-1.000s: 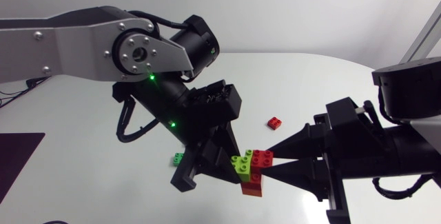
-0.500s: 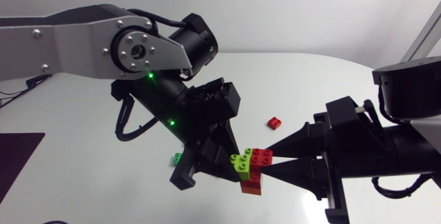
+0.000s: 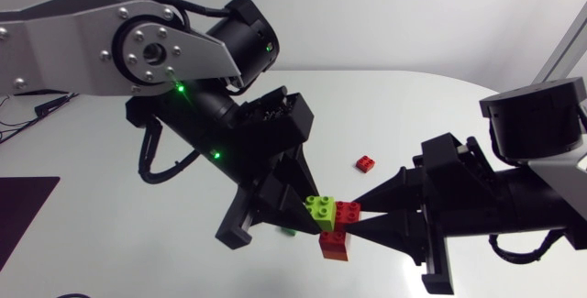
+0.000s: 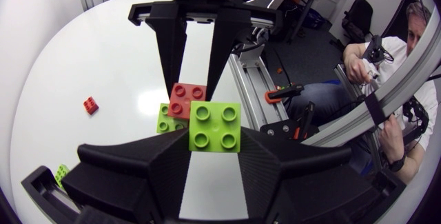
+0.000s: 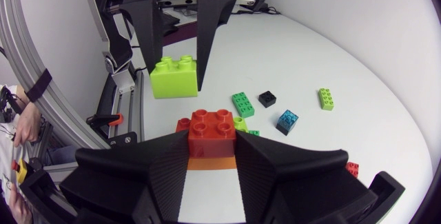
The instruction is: Separate the duplo bricks
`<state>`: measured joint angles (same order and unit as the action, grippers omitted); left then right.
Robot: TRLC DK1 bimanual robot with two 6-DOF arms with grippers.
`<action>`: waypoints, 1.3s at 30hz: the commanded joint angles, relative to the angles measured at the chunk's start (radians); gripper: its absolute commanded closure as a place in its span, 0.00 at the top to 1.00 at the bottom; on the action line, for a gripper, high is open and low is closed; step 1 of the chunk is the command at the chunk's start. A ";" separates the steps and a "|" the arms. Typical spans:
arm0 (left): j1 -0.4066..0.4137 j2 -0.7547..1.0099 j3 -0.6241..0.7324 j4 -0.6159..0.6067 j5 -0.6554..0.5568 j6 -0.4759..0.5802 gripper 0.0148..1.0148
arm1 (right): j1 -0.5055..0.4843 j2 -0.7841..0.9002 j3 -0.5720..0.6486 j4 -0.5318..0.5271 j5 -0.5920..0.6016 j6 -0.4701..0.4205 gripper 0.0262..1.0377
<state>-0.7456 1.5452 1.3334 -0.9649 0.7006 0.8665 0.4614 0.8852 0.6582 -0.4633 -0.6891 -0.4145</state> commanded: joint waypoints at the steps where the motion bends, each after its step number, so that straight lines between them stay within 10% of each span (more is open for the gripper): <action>1: 0.018 -0.017 -0.005 0.005 0.008 0.000 0.32 | 0.008 0.009 -0.020 0.008 0.005 0.016 0.26; 19: 0.476 0.248 -0.180 0.387 -0.461 0.115 0.32 | -0.070 -0.026 -0.025 -0.006 0.011 0.006 0.26; 36: 0.509 0.389 -0.237 0.528 -0.553 0.114 0.33 | -0.061 -0.068 -0.032 -0.028 0.017 0.011 0.26; 39: 0.511 0.400 -0.241 0.534 -0.553 0.112 0.45 | -0.061 -0.075 -0.031 -0.031 0.017 0.013 0.26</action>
<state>-0.2401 1.9163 1.1172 -0.4370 0.1520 0.9611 0.3992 0.8204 0.6559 -0.4793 -0.6762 -0.4145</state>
